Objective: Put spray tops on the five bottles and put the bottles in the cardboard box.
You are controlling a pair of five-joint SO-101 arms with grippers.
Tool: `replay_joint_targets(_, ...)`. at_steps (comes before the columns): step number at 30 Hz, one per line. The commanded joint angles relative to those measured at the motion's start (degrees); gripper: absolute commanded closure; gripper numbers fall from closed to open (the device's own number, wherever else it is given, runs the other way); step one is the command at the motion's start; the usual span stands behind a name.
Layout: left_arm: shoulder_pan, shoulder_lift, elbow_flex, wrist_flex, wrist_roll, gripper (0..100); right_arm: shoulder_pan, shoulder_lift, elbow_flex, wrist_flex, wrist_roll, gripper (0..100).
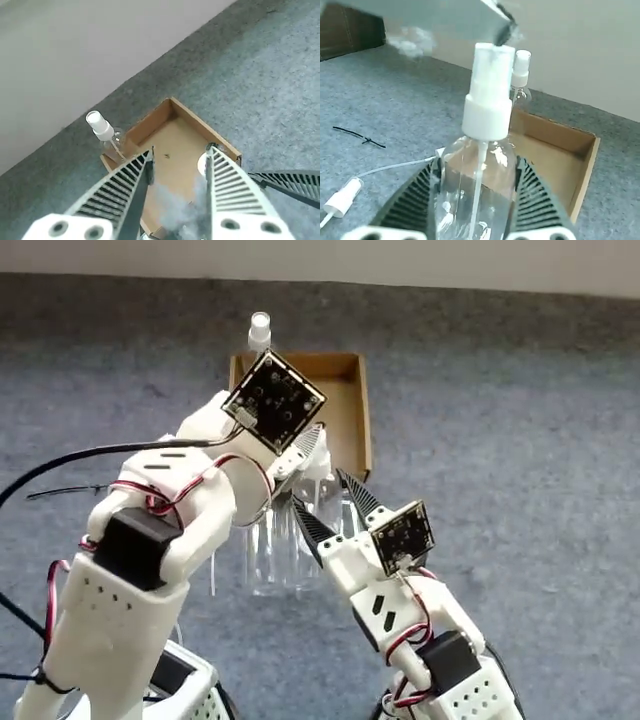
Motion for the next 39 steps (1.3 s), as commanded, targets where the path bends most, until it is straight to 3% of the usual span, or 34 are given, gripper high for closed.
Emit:
replay_joint_targets(1, -1.01, -0.48, -11.21, 6.24, 2.11, 83, -0.31, -0.4, -1.27, -1.36, -0.18, 99.5)
replay_joint_targets(6, -11.03, 0.31, -12.97, 9.76, 6.42, 83, -0.04, -0.22, -1.45, -1.36, -0.18, 99.5)
replay_joint_targets(12, -20.44, 0.31, -0.84, 11.87, 6.77, 83, -0.04, -0.04, -3.74, -1.89, 0.0, 99.5)
replay_joint_targets(16, -24.13, -1.63, 8.66, 10.73, 6.68, 83, -0.04, 7.43, -10.42, -2.86, 4.31, 99.5)
replay_joint_targets(24, -23.87, -10.33, 26.86, 0.62, 13.1, 83, -0.04, 41.36, -30.29, -12.26, 4.22, 99.5)
replay_joint_targets(28, -23.69, -17.71, 34.33, -3.16, 13.27, 75, -0.31, 54.9, -42.51, -12.26, 4.22, 99.5)
replay_joint_targets(33, -17.98, -29.76, 40.75, -5.54, 13.1, 71, -1.1, 64.84, -52.79, -12.18, -2.46, 99.5)
replay_joint_targets(39, -16.75, -36.79, 45.05, -9.49, 13.1, 71, -2.68, 67.56, -53.85, -10.15, -3.34, 99.5)
